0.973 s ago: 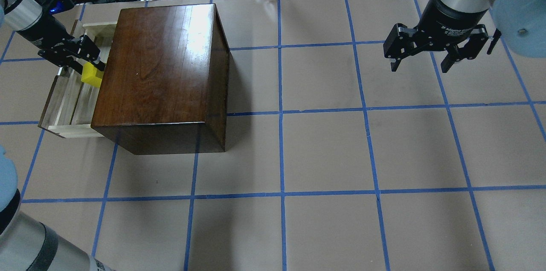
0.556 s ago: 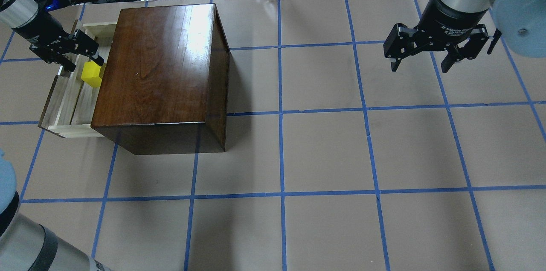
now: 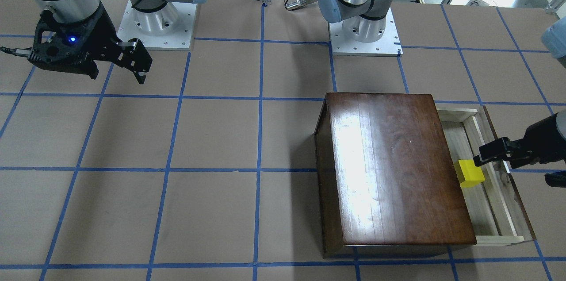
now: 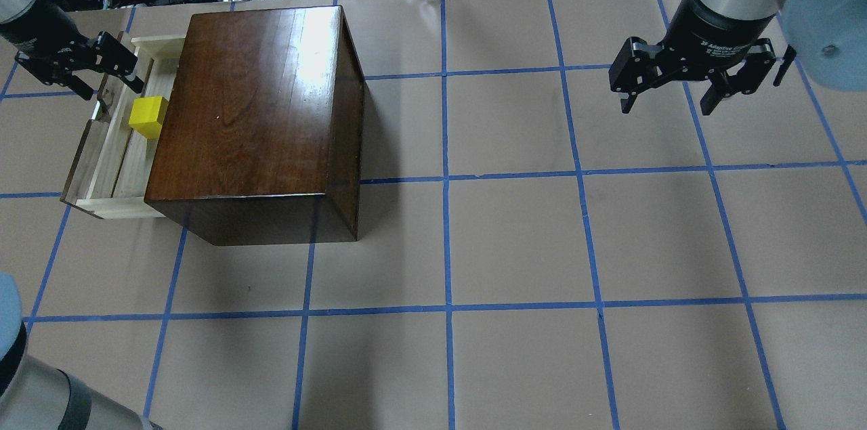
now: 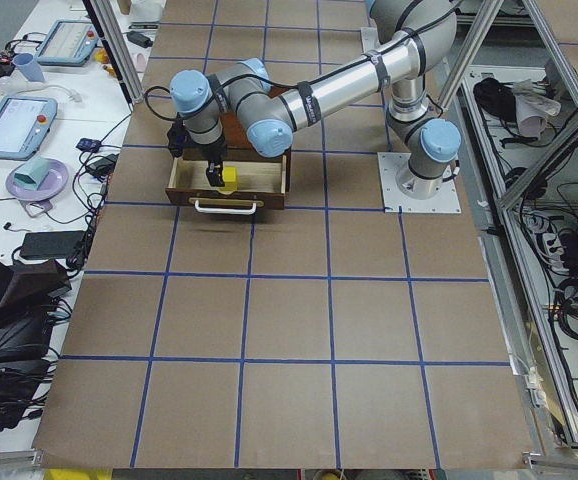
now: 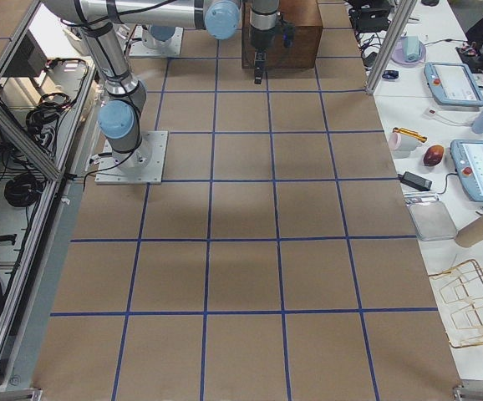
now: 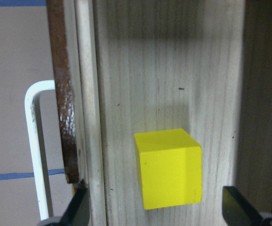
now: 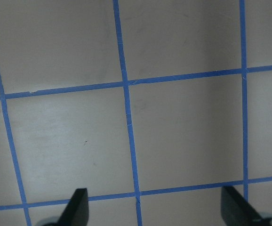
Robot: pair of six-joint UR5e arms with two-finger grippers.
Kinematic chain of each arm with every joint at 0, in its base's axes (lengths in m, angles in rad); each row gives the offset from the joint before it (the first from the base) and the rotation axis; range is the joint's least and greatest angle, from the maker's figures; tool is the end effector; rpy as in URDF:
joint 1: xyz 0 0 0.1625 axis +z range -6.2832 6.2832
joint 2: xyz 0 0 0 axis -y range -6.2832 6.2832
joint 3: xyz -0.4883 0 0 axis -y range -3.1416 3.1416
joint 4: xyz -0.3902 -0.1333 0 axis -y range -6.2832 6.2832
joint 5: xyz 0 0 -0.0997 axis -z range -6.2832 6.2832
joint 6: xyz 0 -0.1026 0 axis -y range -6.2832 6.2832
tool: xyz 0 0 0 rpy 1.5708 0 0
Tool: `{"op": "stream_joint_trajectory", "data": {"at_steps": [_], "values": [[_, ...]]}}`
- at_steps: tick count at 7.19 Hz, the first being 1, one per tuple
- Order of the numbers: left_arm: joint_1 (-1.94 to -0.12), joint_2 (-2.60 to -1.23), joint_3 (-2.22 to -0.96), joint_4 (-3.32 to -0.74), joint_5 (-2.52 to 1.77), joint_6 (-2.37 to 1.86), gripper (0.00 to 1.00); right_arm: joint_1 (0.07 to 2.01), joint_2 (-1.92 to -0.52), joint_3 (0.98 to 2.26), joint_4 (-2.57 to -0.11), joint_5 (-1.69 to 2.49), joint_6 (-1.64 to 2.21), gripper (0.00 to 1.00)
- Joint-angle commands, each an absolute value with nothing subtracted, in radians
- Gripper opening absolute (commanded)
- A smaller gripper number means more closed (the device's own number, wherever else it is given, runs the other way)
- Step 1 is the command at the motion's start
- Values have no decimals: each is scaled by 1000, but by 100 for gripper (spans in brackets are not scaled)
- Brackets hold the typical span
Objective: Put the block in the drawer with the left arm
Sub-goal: 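Open the left gripper and raise it away from the drawer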
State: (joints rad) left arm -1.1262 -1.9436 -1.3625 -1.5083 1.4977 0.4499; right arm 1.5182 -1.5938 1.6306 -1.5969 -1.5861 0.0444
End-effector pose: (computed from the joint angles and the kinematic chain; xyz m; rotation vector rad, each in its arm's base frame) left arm 0.1531 -0.6488 0.4414 -0.0024 -3.0303 -0.0916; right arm 0.1065 -0.4836 0.5327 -0.1514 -3.1226 -0.0168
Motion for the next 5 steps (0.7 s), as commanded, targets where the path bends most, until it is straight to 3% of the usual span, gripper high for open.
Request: {"op": "stream_joint_trajectory", "data": {"at_steps": [1, 5], "values": [[-1184, -1878, -1351, -1540, 1555, 391, 100, 1517, -1594, 1631, -1597, -1586, 44, 100], [-1415, -1783, -1368, -1566, 1555, 127, 100, 1517, -1594, 1631, -1597, -1586, 44, 100]]}}
